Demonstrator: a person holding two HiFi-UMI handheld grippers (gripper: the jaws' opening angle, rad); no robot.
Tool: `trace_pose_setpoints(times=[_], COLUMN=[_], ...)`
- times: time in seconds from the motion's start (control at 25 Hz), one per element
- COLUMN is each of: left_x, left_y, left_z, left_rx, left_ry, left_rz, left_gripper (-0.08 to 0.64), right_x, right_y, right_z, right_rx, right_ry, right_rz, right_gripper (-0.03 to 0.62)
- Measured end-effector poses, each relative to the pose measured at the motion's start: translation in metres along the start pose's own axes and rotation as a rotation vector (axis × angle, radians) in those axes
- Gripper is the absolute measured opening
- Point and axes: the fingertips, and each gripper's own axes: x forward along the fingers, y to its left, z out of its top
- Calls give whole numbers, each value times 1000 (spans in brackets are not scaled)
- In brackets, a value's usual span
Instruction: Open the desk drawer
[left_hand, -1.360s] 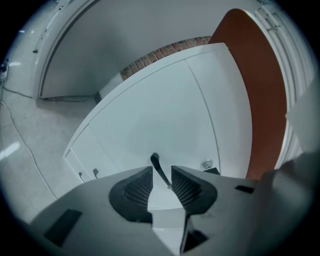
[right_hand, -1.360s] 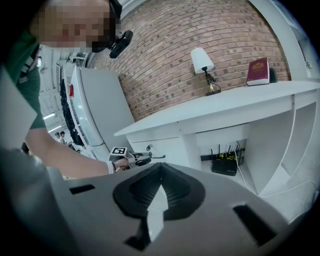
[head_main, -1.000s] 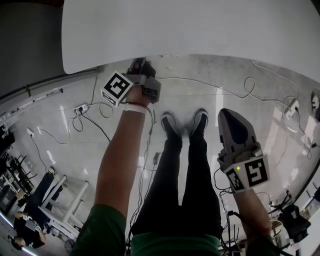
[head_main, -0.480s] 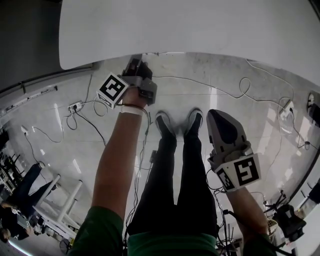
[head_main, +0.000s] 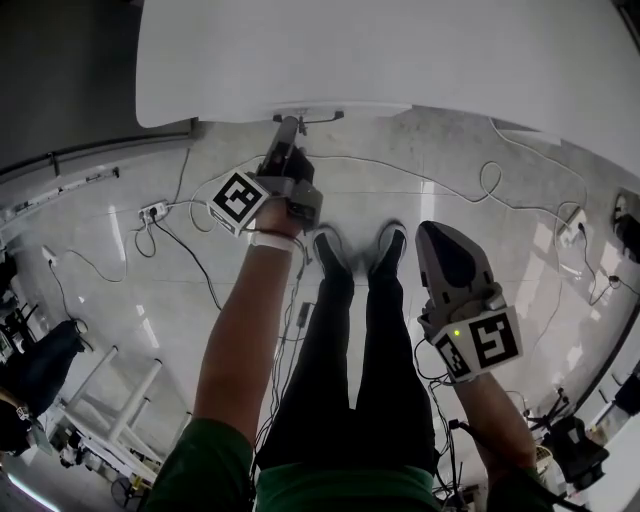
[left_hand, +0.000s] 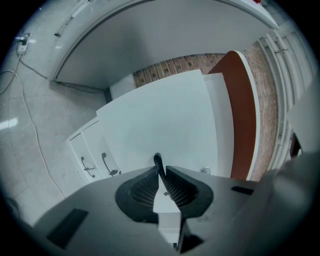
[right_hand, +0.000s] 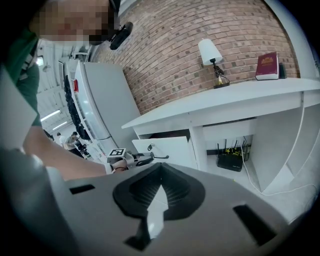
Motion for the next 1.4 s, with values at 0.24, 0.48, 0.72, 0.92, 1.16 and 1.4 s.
trace_pose_setpoints(times=[0.24,0.48,0.72,0.92,1.16,1.4], left_x=[-47,-72,-86,-92,-103,-101], left_y=[-3,3,7,8,30,54], left_z=[-19,-35,-42,-49,-58,-71], left_rx=[-7,-45,-43,-61,-62,-65], left_ry=[-3,-14,-9,-18,-8,19], left_rz=[-3,16,29,43,88,123], left_gripper=[43,40,38,37,37,38], right_x=[-19,-17,-14,-16,-10,-11], right_y=[23,29,35,37,37,27], right_z=[-6,-3,-7,-10,-10,-22], right_rx=[-24,-38,-43,-43,-39,-37], right_ry=[9,12,29,36,40,63], right_rz=[25,52,73,82,81,79], right_gripper=[2,2,2,2,2,2])
